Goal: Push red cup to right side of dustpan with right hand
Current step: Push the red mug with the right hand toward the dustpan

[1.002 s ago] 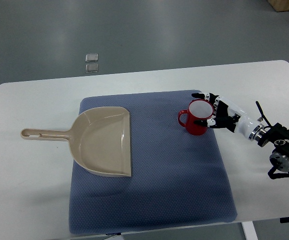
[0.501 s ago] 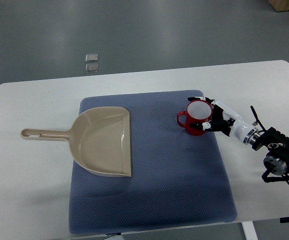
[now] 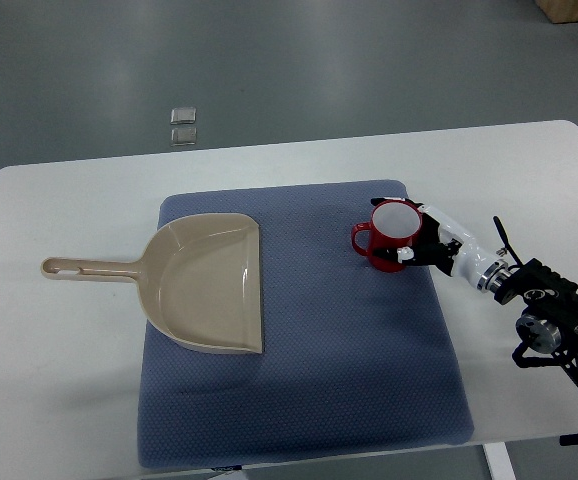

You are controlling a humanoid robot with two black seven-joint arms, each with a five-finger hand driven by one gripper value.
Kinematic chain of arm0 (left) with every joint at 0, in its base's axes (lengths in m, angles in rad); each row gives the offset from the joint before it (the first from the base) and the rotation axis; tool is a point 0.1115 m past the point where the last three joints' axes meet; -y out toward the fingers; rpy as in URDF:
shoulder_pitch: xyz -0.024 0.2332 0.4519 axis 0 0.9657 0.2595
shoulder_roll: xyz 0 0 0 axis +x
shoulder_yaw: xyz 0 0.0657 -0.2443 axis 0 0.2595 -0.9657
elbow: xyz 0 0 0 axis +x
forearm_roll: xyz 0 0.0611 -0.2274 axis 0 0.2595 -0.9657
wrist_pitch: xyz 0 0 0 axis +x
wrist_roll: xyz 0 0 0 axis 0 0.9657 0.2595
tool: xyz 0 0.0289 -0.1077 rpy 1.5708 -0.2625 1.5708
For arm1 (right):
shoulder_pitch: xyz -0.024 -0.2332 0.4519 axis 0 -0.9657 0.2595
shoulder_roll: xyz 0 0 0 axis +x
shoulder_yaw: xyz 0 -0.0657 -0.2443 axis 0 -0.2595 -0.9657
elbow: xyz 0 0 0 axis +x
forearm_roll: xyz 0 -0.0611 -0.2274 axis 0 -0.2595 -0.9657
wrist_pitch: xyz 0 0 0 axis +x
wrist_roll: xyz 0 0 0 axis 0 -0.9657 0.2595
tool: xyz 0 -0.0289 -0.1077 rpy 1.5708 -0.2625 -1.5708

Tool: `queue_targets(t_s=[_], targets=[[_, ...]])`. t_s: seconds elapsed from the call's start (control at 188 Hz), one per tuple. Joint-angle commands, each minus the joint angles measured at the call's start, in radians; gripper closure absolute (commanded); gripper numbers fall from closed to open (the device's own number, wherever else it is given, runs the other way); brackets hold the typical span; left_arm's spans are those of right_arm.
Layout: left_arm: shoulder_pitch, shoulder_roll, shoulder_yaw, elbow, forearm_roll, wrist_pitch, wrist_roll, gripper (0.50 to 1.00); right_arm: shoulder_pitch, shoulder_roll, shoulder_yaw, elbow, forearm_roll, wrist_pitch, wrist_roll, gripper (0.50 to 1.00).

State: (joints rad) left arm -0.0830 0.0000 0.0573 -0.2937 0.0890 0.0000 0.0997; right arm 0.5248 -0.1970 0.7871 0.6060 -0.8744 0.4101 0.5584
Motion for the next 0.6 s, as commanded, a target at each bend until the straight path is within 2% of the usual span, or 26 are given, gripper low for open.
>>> queue_targets(t_s=[0.0, 0.597], targets=[[0.0, 0.0, 0.001, -0.001, 0.0, 0.0, 0.0, 0.5, 0.001, 0.007, -0.015, 0.001, 0.002, -0.019, 0.0, 0.568], [0.0, 0.0, 0.0, 0.002, 0.0, 0.0, 0.0, 0.5, 0.04, 0.106, -0.046, 0.008, 0.0, -0.048, 0.0, 0.568]])
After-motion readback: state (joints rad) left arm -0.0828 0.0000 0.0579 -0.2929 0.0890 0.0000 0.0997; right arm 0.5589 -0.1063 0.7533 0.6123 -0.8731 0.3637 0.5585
